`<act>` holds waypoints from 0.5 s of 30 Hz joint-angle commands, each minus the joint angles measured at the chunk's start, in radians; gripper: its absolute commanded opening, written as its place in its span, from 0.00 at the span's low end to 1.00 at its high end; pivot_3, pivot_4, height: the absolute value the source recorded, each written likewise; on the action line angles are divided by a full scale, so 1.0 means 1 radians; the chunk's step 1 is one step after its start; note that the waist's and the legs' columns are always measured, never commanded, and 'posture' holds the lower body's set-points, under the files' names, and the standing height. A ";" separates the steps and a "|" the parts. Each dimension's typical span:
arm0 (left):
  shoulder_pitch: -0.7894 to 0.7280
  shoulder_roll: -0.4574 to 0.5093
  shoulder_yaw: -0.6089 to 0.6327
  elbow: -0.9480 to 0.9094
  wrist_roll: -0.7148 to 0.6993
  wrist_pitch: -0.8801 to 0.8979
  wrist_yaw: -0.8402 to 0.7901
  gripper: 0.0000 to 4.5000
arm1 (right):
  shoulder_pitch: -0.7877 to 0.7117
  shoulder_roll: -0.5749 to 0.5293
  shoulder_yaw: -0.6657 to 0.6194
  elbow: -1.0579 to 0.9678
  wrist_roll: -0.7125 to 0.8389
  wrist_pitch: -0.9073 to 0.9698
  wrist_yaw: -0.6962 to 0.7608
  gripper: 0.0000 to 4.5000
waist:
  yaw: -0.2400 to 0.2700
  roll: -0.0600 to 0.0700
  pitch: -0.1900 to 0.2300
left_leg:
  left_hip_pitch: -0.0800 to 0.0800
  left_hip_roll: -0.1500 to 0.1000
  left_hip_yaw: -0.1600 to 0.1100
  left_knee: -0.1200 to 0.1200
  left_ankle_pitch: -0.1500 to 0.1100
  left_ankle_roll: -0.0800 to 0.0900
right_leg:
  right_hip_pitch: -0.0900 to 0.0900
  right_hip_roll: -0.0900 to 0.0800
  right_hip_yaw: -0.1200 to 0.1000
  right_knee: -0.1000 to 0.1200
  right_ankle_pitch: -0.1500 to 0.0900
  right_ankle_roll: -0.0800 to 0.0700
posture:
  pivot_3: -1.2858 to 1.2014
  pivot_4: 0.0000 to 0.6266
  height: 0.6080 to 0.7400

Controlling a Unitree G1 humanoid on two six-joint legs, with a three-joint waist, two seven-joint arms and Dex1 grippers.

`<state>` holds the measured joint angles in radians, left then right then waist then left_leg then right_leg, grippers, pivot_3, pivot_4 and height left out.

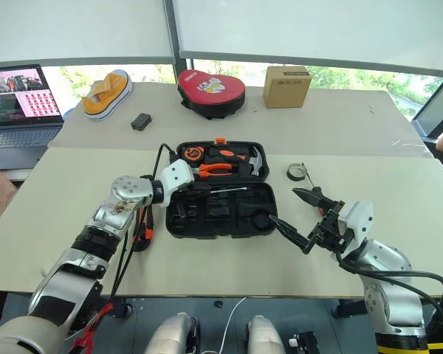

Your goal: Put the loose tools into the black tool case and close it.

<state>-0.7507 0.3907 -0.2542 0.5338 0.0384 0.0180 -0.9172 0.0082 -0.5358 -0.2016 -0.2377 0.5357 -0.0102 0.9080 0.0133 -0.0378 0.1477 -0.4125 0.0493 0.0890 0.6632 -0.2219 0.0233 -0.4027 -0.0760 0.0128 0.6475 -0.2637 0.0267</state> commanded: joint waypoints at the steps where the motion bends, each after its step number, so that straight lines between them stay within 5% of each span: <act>1: 0.014 -0.023 -0.042 0.041 0.035 0.060 -0.008 0.01 | 0.002 0.003 -0.021 -0.039 0.022 0.002 -0.013 1.00 | 0.000 0.000 -0.001 | 0.000 0.000 0.000 0.000 0.000 0.000 | 0.000 0.000 0.000 0.000 0.000 0.000 | 0.52 0.24 1.00; 8: 0.025 -0.035 -0.018 0.027 0.007 0.029 -0.020 0.01 | 0.023 0.018 -0.065 -0.014 0.011 0.002 -0.076 1.00 | 0.002 0.002 -0.002 | 0.006 0.000 0.000 0.000 0.000 0.001 | 0.007 0.000 0.000 -0.001 -0.001 0.001 | 0.52 0.24 1.00; 10: 0.029 -0.042 0.080 -0.012 -0.089 -0.021 -0.012 0.12 | 0.056 0.020 -0.120 0.013 0.012 -0.003 -0.111 1.00 | 0.003 0.002 -0.002 | 0.006 0.000 -0.001 0.000 -0.001 0.001 | 0.008 0.000 0.000 -0.002 -0.001 0.001 | 0.52 0.24 1.00; 15: 0.181 0.078 0.314 -0.254 -0.432 -0.134 -0.304 0.46 | 0.234 0.007 -0.271 0.120 -0.044 -0.060 -0.144 1.00 | -0.002 0.002 -0.002 | -0.002 0.001 -0.004 0.000 -0.001 0.002 | -0.001 -0.001 0.001 -0.001 -0.001 0.001 | 0.52 0.24 1.00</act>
<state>-0.5899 0.4101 -0.0318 0.3992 -0.2698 -0.0752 -1.1218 0.2124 -0.5232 -0.4035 -0.1379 0.5096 -0.0246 0.7807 0.0110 -0.0359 0.1460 -0.4159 0.0505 0.0853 0.6631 -0.2230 0.0250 -0.4052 -0.0766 0.0137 0.6469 -0.2643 0.0277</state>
